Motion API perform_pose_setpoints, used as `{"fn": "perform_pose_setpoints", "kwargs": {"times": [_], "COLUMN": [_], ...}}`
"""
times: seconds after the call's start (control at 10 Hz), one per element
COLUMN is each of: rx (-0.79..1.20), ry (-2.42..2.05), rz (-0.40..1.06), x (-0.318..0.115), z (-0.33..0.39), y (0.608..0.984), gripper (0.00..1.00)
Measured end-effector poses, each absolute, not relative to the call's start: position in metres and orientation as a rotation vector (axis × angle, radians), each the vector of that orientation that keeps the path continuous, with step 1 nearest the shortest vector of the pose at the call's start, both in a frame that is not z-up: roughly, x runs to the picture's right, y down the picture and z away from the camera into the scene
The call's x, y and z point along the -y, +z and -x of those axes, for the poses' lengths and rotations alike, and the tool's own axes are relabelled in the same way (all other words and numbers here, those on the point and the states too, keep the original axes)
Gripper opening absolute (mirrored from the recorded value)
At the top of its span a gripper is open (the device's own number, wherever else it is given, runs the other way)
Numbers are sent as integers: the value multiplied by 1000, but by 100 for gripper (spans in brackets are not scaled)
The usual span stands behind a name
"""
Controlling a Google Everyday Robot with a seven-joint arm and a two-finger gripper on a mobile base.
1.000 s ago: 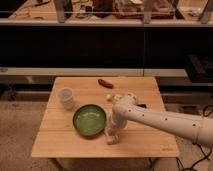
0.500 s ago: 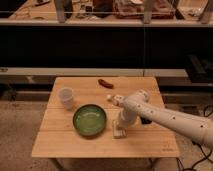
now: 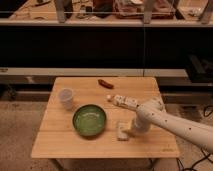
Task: Wipe the white sponge on the table
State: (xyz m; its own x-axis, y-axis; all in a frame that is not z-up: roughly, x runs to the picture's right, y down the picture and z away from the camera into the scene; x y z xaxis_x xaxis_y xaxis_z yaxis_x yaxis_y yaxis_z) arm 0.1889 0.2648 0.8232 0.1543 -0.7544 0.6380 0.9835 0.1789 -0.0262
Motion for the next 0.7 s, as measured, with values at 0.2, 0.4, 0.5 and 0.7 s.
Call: {"fn": "perform_pose_setpoints", "kwargs": {"times": [0.2, 0.4, 0.5, 0.7], "rx": [554, 542, 536, 538], "ry": [-1336, -1373, -1385, -1410], "rz": [485, 451, 443, 414], "x": [-272, -276, -277, -279], "z": [-196, -199, -201, -192], "y": [809, 787, 779, 760], "gripper": [12, 12, 12, 12]}}
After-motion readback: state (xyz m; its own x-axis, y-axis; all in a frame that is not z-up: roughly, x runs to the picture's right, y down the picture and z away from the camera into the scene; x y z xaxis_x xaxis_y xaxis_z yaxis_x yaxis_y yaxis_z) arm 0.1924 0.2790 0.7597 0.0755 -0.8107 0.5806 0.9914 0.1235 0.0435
